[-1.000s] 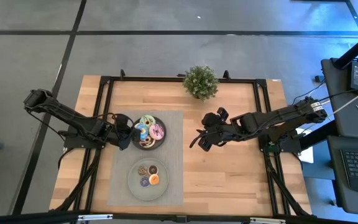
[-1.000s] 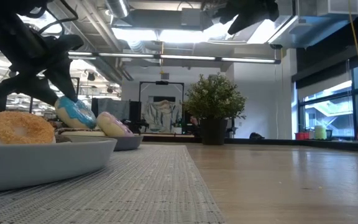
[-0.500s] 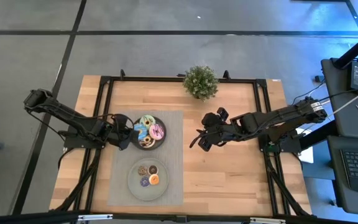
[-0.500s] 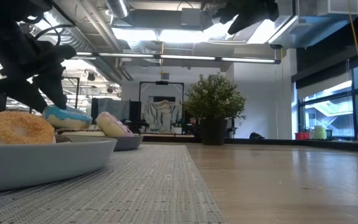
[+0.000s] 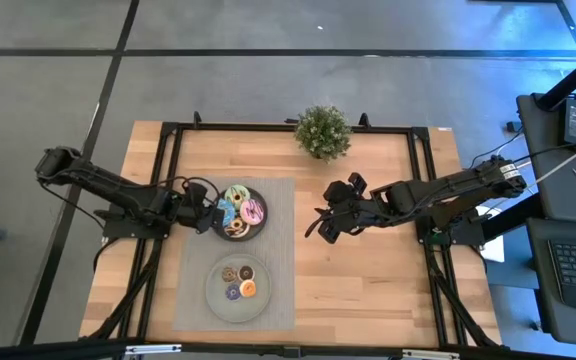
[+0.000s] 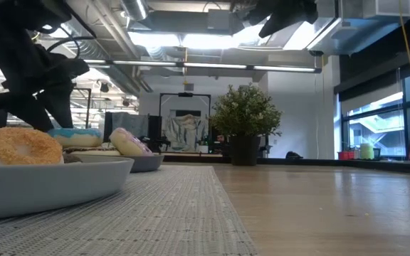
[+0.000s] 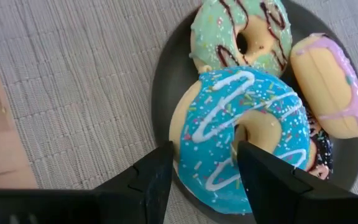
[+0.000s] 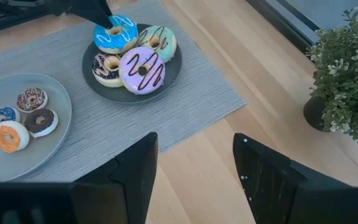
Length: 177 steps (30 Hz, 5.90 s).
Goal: Pick & Place donuts
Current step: Put the big blue donut on the black plate, then return to Home Position
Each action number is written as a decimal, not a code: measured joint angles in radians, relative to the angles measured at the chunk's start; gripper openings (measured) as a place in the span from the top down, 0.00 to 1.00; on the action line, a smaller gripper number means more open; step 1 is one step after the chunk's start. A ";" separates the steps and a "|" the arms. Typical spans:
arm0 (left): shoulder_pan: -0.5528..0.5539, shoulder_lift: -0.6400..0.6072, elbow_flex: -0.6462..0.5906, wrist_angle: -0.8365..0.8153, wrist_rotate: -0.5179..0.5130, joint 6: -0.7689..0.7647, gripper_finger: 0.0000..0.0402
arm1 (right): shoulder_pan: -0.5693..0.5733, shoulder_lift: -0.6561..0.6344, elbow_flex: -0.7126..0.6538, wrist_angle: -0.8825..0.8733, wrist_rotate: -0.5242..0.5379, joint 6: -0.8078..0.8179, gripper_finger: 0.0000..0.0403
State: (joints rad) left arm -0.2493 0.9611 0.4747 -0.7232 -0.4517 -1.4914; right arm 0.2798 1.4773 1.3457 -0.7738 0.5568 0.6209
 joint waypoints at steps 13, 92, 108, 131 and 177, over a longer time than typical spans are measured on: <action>0.092 0.000 0.000 0.149 0.054 0.152 0.53 | 0.000 0.000 0.000 0.000 0.000 0.002 0.48; 0.053 -0.942 -0.234 0.716 -0.013 1.077 0.43 | -0.195 -1.299 -0.989 0.552 -0.375 -0.365 0.48; 0.104 -0.953 -0.464 0.929 0.083 0.992 0.44 | -0.231 -1.463 -1.183 0.673 -0.455 -0.310 0.48; 0.108 -0.952 -0.466 0.781 0.133 1.096 0.44 | -0.231 -1.476 -1.258 0.679 -0.454 -0.338 0.48; 0.108 -0.952 -0.466 0.781 0.136 1.296 0.43 | -0.232 -1.473 -1.337 0.825 -0.340 -0.627 0.48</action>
State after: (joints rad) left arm -0.1410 0.0090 0.0086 0.0574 -0.3161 -0.1959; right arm 0.0479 0.0040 0.0086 0.0513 0.2165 -0.0061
